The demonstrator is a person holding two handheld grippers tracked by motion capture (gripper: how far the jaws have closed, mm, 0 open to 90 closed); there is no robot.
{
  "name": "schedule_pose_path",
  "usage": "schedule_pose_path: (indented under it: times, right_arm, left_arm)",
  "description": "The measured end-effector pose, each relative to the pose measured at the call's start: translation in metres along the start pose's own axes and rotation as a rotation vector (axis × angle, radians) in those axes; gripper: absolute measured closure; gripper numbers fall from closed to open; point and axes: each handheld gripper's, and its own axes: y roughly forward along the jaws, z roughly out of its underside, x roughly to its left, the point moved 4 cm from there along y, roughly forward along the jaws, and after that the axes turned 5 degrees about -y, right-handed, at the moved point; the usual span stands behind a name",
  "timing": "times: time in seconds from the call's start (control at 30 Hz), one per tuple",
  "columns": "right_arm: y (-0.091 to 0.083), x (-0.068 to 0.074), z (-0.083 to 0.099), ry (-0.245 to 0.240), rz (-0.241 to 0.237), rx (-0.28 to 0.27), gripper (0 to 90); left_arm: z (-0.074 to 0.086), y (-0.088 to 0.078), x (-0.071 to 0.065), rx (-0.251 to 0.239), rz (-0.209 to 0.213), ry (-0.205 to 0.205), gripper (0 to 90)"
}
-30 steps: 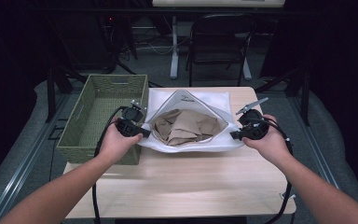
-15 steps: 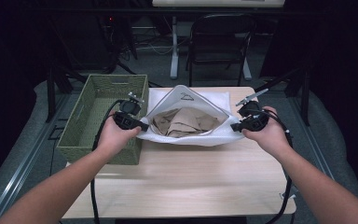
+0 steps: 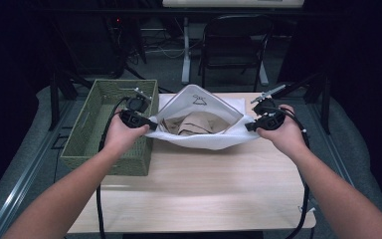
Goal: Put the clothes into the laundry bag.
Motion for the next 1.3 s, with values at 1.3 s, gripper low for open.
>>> schedule_pose_path:
  times: [1.3]
  right_arm:
    - [-0.023, -0.028, -0.027, 0.040, 0.071, -0.092, 82.7]
  left_arm:
    - [-0.037, -0.033, 0.004, -0.101, -0.051, 0.005, 83.6]
